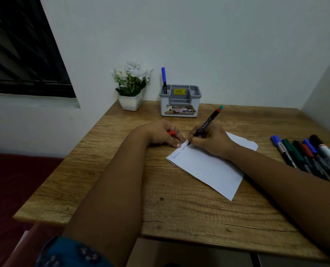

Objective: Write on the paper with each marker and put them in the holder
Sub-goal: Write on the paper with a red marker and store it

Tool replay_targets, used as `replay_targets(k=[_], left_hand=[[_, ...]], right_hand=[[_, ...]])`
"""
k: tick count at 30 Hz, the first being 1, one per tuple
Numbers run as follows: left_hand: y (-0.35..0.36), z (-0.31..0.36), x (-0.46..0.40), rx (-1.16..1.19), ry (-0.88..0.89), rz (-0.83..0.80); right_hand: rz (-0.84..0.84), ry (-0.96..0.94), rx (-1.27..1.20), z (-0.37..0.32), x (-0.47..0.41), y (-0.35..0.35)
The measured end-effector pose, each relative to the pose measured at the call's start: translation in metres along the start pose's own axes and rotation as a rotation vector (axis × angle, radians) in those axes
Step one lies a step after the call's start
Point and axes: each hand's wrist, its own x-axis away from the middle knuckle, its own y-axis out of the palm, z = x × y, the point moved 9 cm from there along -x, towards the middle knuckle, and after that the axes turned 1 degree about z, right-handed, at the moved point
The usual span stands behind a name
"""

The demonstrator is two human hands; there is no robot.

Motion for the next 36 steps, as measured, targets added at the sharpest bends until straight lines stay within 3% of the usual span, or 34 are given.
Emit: replay_targets(k=[5,9,11,14,16,18,23,32,36], left_hand=[[0.000,0.001,0.000,-0.011,-0.015,0.003],[0.000,0.005,0.003,-0.026,0.013,-0.004],[-0.006,0.007,0.004,-0.010,0.019,0.068],[-0.010,0.007,0.005,0.336,-0.005,0.151],[-0.008,0.015,0.006,0.637,0.029,0.132],[-0.012,0.020,0.007,0.752,0.069,0.142],[-0.013,0.028,0.009,0.776,0.176,0.135],[-0.010,0.033,0.012,0.698,0.224,0.141],[-0.009,0.044,0.012,0.683,0.275,0.160]], right_hand=[[0.006,0.033,-0.002,0.006,-0.002,0.001],[0.192,0.216,-0.473,0.023,-0.001,-0.015],[0.266,0.259,-0.650,0.022,-0.006,-0.025],[0.324,0.261,-0.754,0.014,-0.012,-0.041],[0.313,0.230,-0.751,0.006,-0.012,-0.047],[0.254,0.232,-0.761,0.001,-0.011,-0.045],[0.172,0.270,-0.847,-0.007,-0.007,-0.038],[0.099,0.132,-0.727,-0.025,-0.003,-0.024],[0.155,0.070,-0.618,-0.025,-0.001,-0.024]])
